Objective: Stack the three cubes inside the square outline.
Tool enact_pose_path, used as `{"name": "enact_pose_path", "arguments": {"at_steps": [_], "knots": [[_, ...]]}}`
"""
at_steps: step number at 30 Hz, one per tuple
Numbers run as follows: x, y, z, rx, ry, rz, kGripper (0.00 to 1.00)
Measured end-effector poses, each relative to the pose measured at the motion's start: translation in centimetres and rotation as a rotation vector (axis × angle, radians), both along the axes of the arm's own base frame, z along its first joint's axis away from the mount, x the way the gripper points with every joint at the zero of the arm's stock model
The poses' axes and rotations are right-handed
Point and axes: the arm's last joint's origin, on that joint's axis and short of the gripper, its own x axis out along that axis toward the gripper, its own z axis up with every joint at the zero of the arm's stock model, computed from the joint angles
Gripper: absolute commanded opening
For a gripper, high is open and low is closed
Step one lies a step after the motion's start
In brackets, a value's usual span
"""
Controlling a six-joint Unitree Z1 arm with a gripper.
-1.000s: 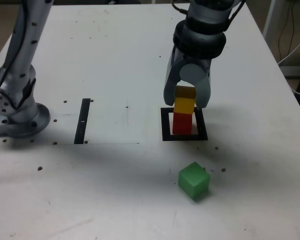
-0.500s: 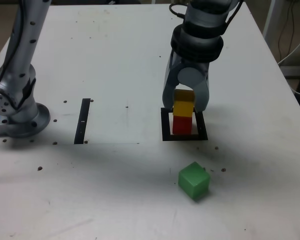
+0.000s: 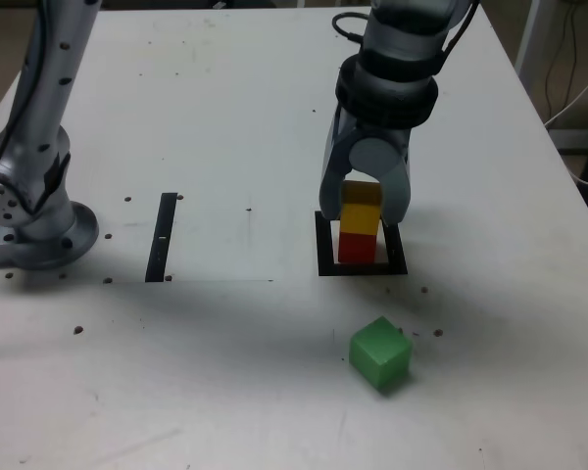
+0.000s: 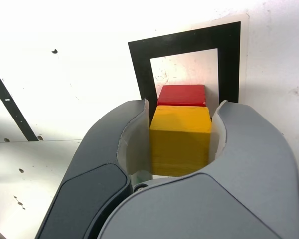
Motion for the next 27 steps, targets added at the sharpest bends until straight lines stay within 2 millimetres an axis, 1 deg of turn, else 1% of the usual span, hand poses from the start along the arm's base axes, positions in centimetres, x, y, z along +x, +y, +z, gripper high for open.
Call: {"name": "enact_pose_path", "arguments": {"at_steps": [1, 2, 4, 7, 8, 9, 10, 12, 21, 27], "knots": [[0.0, 0.0, -0.1, 0.000, 0.000, 0.000, 0.39], [0.0, 0.0, -0.1, 0.000, 0.001, 0.000, 0.44], [0.0, 0.0, -0.2, 0.000, 0.003, 0.000, 0.59], [-0.1, 0.0, -0.3, -0.004, 0.002, 0.001, 0.85], [-0.1, 0.0, -0.4, -0.006, 0.002, 0.000, 0.91], [-0.1, 0.0, -0.4, -0.007, 0.002, 0.000, 0.95], [-0.1, 0.0, -0.5, -0.009, 0.001, -0.001, 0.98], [-0.1, 0.0, -0.5, -0.009, 0.001, -0.001, 0.99], [-0.4, 0.0, -0.9, -0.007, 0.013, -0.001, 0.99], [-1.0, 0.1, 0.1, 0.000, -0.011, -0.003, 0.99]]}}
